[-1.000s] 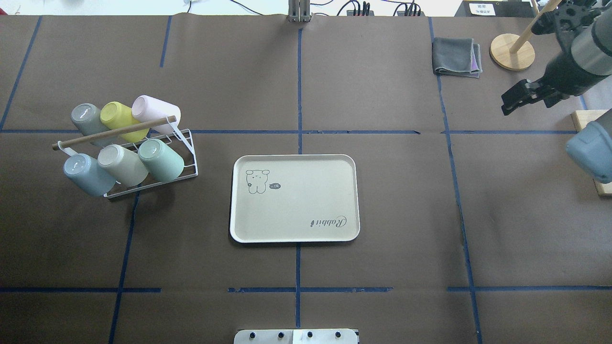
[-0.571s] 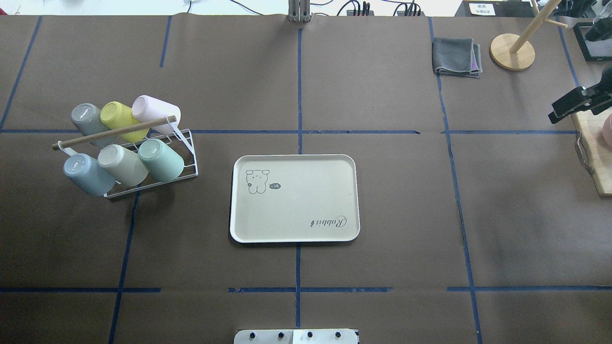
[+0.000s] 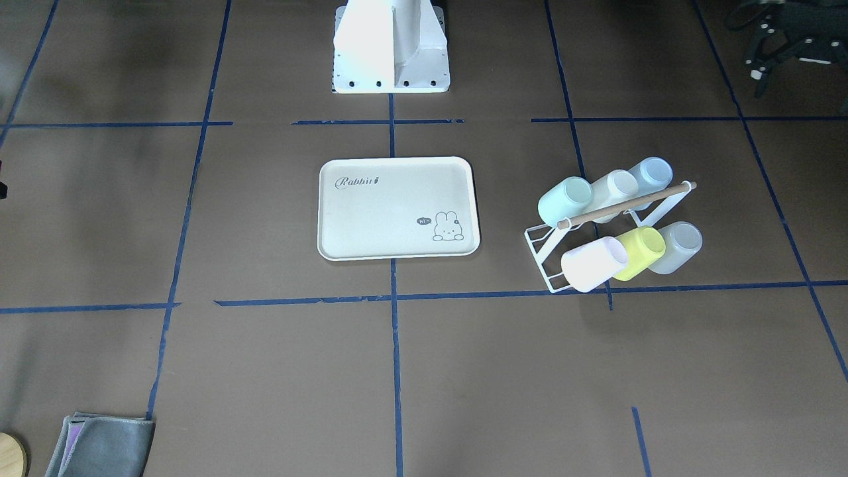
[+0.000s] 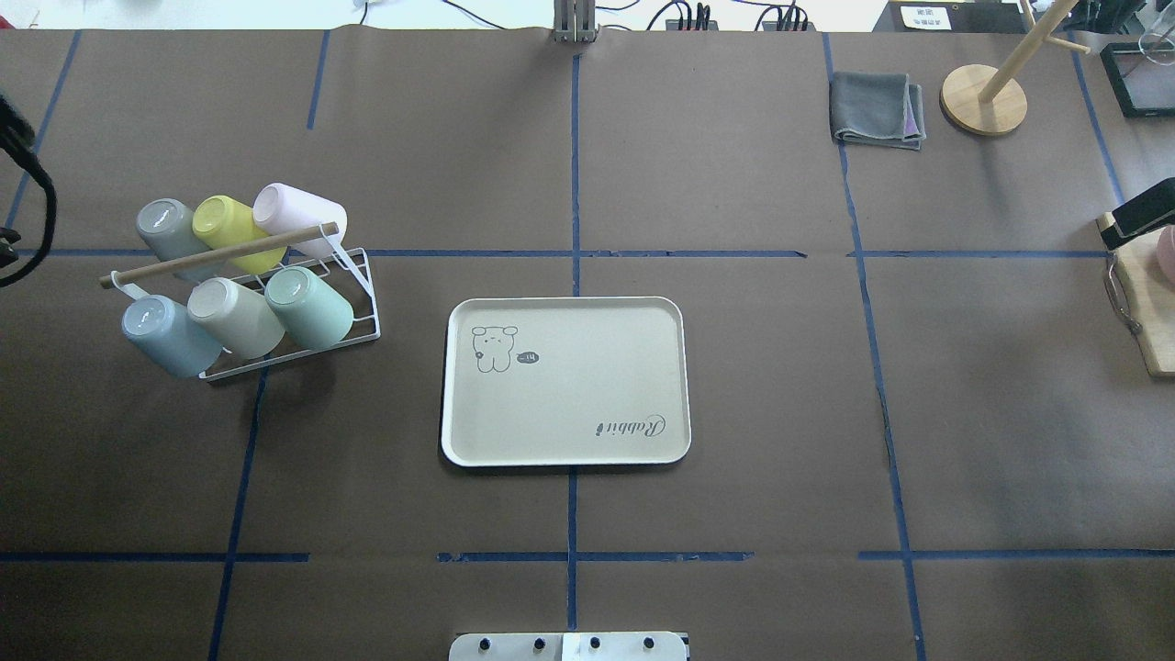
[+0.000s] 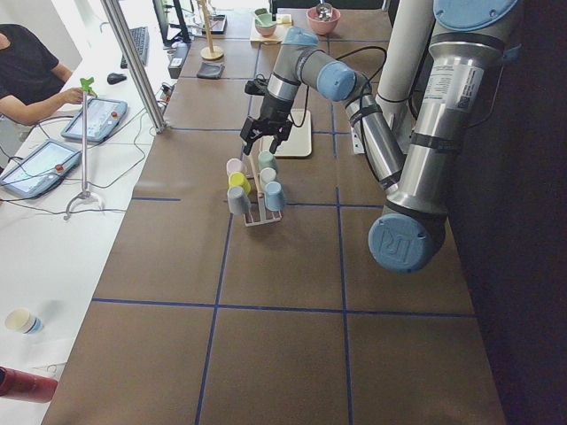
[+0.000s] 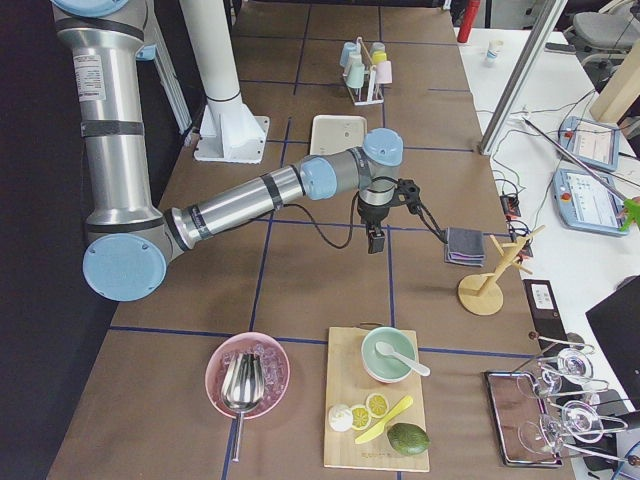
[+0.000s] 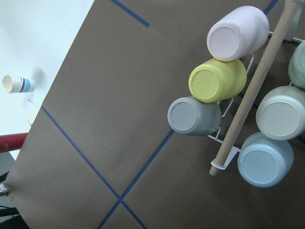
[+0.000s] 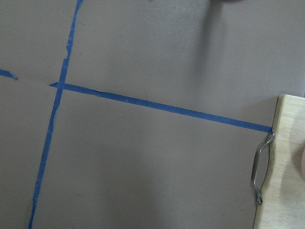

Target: Pick up and place green cup on tray

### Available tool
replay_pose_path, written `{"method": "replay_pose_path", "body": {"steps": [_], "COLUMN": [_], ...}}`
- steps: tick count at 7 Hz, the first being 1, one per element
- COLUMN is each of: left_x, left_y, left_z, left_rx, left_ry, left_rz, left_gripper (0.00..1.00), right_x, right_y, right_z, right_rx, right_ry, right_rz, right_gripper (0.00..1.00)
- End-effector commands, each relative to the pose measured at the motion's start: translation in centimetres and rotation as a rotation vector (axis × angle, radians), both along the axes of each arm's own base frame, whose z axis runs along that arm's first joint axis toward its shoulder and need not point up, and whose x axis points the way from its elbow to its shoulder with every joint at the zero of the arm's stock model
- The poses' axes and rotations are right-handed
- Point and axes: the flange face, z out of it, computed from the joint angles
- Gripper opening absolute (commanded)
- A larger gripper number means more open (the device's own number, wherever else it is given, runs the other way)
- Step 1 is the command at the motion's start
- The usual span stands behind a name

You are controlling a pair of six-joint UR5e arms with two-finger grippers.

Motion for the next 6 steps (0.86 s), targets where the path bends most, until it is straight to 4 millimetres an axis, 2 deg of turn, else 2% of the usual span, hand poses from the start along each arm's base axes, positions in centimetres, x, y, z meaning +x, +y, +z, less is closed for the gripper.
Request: {"method": "replay_pose_path", "body": {"steps": [1, 2, 3, 4, 5, 6], "left_x": [7.3, 9.5, 14.1, 15.7, 16.7, 18.7], "left_y": [3.5, 4.8, 8.0, 9.1, 9.6, 9.7], "left_z": [-1.2, -1.0, -1.2, -2.0, -1.7, -0.9], "left_rx": [0.262, 0.32, 0.372, 0.464, 0.481, 0.505], "left_ry": [-0.385, -0.498, -0.594, -0.725, -0.779, -0.87], "left_rz": [0.149, 0.188, 0.356, 0.438, 0.515, 0.584], "left_gripper": [1.0, 1.0, 1.0, 1.0, 1.0, 1.0], "right_x": [0.1, 0.2, 0.8, 0.8, 0.8, 0.6], "right_y": [-0.1, 0.0, 0.2, 0.5, 0.4, 0.4], "right_z": [0.2, 0.4, 0.7, 1.1, 1.5, 2.0], "right_rx": [-0.004, -0.009, -0.019, -0.029, -0.038, -0.052], "right_ry": [-0.001, -0.001, -0.007, -0.012, -0.01, -0.019], "right_rz": [0.003, 0.004, 0.012, 0.011, 0.011, 0.006], "right_gripper": [1.0, 1.0, 1.0, 1.0, 1.0, 1.0]}}
